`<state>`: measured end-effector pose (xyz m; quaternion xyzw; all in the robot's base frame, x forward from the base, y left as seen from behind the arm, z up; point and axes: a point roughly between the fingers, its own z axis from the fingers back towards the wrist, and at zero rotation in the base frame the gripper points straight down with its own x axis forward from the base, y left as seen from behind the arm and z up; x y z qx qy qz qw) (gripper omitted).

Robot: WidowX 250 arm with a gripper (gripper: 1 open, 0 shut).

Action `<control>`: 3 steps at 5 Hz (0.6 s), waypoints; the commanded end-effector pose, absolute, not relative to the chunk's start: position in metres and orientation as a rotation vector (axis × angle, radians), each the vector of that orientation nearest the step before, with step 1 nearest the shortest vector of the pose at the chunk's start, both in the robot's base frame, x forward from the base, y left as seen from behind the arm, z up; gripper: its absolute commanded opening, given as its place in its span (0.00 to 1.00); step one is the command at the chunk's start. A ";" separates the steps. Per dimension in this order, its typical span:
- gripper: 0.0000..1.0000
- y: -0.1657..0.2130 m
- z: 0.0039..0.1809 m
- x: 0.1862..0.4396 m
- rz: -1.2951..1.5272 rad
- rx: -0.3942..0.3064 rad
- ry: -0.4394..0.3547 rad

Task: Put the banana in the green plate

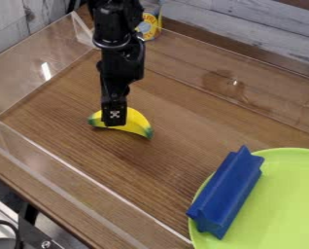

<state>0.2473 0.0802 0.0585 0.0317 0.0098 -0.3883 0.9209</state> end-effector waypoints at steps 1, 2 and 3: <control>1.00 0.084 0.057 0.250 -0.785 0.080 -0.012; 1.00 0.086 0.050 0.250 -0.777 0.078 -0.023; 1.00 0.087 0.043 0.249 -0.767 0.077 -0.036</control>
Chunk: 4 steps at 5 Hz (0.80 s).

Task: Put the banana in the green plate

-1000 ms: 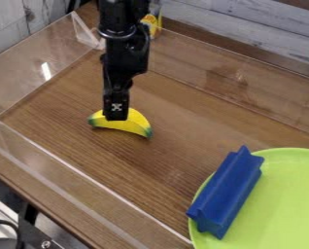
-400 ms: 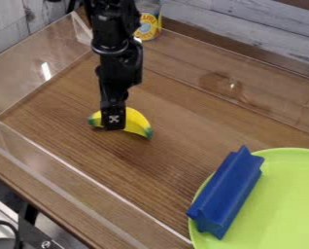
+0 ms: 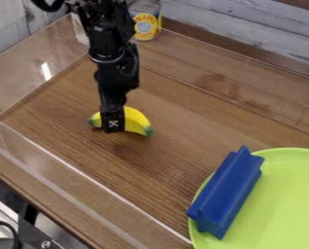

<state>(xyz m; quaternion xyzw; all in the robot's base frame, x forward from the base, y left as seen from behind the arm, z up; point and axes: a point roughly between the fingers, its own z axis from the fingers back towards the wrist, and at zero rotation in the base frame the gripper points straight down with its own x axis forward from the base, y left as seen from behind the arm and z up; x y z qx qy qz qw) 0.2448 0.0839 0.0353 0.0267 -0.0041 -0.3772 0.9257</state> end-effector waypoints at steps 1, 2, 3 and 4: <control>1.00 0.088 0.037 0.248 -0.758 0.072 -0.048; 1.00 0.088 0.030 0.247 -0.752 0.066 -0.059; 0.00 0.087 0.026 0.248 -0.748 0.063 -0.068; 0.00 0.087 0.026 0.248 -0.745 0.064 -0.070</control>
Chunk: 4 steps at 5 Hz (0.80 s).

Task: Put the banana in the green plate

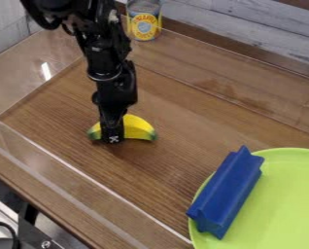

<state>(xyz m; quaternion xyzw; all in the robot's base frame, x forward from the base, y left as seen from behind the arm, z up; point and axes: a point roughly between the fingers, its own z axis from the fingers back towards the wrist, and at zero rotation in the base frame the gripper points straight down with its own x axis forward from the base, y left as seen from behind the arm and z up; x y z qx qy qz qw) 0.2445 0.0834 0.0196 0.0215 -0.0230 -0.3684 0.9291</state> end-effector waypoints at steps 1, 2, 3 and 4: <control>0.00 0.087 0.029 0.247 -0.736 0.061 -0.070; 0.00 0.085 0.036 0.247 -0.726 0.068 -0.065; 0.00 0.084 0.043 0.247 -0.715 0.077 -0.061; 0.00 0.082 0.053 0.247 -0.700 0.088 -0.056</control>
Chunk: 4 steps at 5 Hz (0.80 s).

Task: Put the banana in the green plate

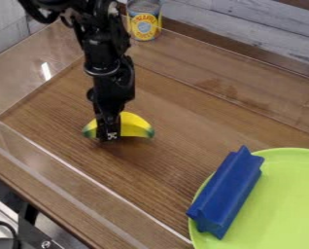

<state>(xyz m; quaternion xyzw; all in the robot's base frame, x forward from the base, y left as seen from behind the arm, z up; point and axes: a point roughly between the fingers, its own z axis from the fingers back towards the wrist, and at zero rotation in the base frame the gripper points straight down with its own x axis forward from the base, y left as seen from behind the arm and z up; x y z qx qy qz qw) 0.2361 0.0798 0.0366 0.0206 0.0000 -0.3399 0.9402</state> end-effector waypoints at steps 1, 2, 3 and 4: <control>0.00 0.081 0.062 0.247 -0.684 0.098 -0.056; 0.00 0.078 0.076 0.249 -0.670 0.116 -0.062; 0.00 0.068 0.095 0.252 -0.659 0.136 -0.073; 0.00 0.054 0.106 0.252 -0.631 0.150 -0.080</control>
